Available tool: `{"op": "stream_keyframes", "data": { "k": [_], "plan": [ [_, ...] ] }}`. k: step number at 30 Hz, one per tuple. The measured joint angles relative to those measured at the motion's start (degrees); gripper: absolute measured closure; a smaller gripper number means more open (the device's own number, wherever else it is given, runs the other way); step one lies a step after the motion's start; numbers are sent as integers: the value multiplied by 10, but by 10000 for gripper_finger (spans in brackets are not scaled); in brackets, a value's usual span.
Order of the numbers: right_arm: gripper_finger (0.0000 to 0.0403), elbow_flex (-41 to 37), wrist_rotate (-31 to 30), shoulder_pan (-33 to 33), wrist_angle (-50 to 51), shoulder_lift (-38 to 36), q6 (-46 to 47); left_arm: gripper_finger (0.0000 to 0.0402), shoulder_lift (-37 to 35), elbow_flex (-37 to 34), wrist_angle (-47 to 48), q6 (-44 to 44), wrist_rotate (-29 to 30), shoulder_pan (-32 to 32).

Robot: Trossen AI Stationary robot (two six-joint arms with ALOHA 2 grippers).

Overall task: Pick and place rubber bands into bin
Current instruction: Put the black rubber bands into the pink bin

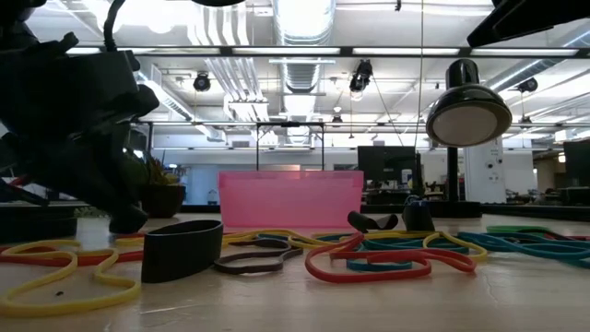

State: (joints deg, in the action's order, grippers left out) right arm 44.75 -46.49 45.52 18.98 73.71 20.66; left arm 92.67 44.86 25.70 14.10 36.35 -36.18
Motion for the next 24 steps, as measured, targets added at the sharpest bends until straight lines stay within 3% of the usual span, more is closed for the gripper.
{"op": "stream_keyframes", "data": {
  "k": [13, 19, 24],
  "plan": [
    [218, 0, 0, 0, 0, 0, -14, 401, -7, 40, 3, -28, 9, 0],
    [218, 0, 0, 0, -1, 0, -14, 401, -29, 76, 1, -101, 96, 1],
    [218, 0, 0, 0, -1, 0, -18, 402, -35, 96, -26, -187, 216, 22]
  ]
}}
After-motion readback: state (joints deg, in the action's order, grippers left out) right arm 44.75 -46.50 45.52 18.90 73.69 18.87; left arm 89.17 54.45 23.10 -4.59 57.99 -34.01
